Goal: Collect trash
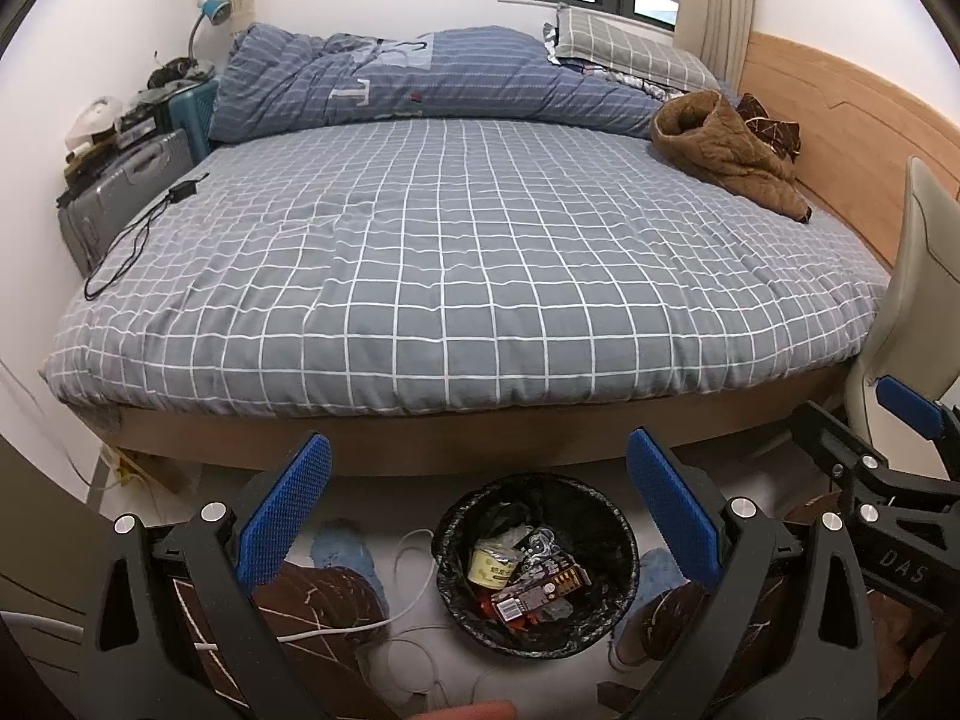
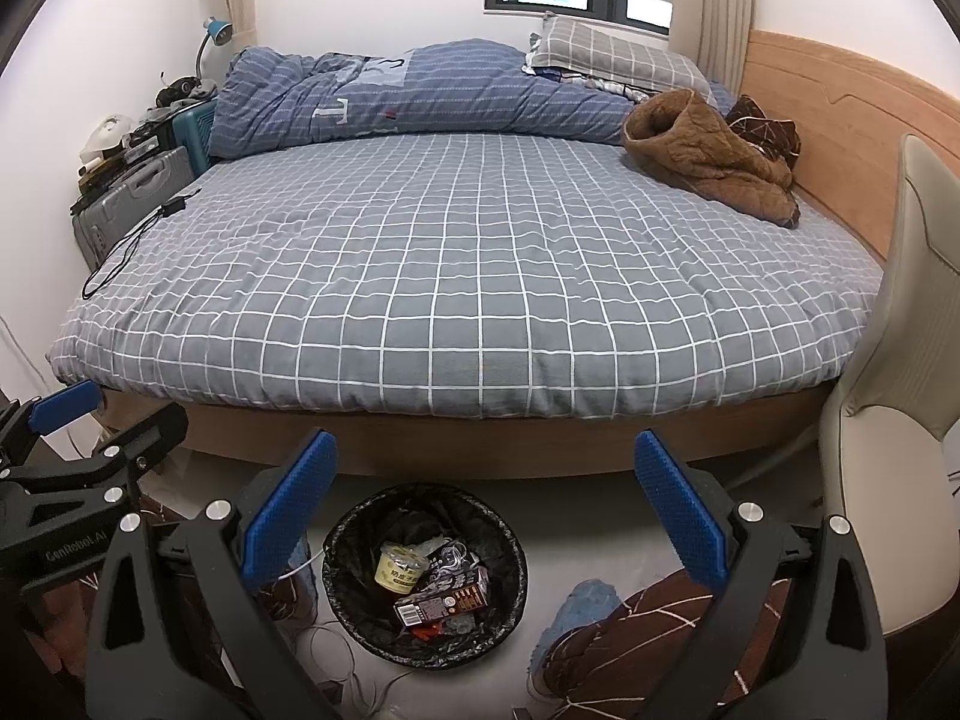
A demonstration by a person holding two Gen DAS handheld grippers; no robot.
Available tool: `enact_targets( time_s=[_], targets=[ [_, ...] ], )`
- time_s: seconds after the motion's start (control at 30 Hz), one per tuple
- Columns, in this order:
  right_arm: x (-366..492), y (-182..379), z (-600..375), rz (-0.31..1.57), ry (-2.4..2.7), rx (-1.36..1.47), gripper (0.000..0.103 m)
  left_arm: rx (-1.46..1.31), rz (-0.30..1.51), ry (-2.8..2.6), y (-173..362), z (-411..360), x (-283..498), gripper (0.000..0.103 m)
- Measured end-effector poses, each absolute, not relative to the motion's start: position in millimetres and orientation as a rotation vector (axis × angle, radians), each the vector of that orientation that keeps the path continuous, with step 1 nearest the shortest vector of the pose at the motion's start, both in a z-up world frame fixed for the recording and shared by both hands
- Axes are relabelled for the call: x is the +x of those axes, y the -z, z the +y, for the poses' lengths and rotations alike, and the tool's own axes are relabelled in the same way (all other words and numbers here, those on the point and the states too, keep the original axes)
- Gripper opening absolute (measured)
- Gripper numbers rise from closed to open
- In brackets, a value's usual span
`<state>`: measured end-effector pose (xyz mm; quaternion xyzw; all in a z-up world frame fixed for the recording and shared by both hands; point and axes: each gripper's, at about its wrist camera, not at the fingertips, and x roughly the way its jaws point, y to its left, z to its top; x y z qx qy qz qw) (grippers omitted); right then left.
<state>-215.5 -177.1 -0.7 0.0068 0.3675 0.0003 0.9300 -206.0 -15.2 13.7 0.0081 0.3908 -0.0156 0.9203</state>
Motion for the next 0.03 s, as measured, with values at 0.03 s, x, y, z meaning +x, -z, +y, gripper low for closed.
enact_targets(
  time_s=[0.03],
  targets=[
    [-215.4,1.3,-177.4,0.754,0.001,0.015,0.095,0.014,0.803,0.031,-13.7,-14.4,-206.2,0.097]
  ],
)
